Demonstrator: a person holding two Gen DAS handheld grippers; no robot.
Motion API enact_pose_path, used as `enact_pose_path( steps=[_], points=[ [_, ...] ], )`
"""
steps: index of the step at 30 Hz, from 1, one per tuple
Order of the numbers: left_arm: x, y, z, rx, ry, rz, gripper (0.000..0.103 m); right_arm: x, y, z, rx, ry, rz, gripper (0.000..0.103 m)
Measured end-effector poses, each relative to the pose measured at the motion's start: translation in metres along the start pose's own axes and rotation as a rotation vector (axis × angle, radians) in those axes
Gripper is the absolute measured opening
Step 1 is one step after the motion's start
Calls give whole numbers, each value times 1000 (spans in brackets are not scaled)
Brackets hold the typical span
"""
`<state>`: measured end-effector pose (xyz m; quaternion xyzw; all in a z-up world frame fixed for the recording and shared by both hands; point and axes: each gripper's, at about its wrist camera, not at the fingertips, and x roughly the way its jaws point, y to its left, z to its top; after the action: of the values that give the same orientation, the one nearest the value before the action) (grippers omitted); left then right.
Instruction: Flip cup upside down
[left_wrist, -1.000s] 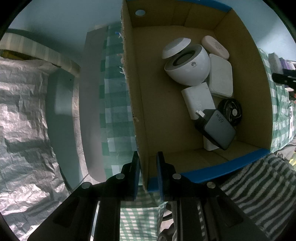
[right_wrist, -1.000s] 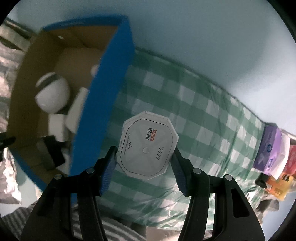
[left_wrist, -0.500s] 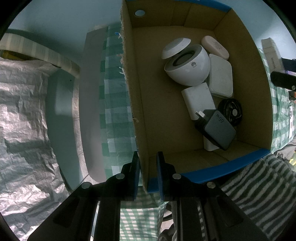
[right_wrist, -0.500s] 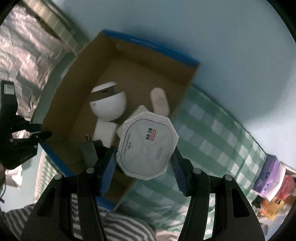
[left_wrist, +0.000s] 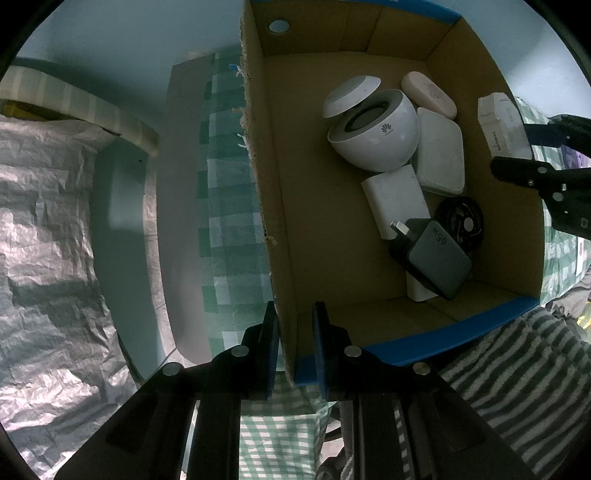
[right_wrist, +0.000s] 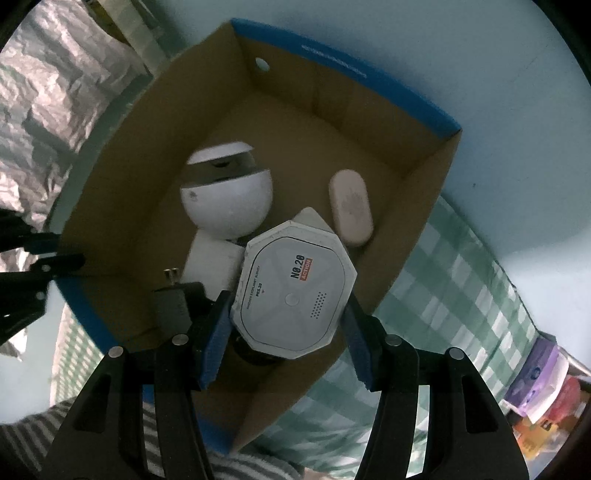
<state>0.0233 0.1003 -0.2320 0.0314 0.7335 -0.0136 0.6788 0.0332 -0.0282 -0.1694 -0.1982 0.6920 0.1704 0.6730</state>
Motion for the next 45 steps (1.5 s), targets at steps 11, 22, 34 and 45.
enact_pose_path(
  steps=[11,22,34,45],
  points=[
    [-1,0,-1,-16,-9,0,18,-5,-7,-1,40,-33,21,58],
    [-36,2,-16,-91,-114,28,50,-60,-24,-11,164,-181,71,62],
    [-103,-29,-34,-103,-303,56,82,-142,-29,-25,228,-350,38,72],
    [-167,-46,-43,-90,-484,85,90,-210,-24,-50,229,-492,-11,73]
  ],
)
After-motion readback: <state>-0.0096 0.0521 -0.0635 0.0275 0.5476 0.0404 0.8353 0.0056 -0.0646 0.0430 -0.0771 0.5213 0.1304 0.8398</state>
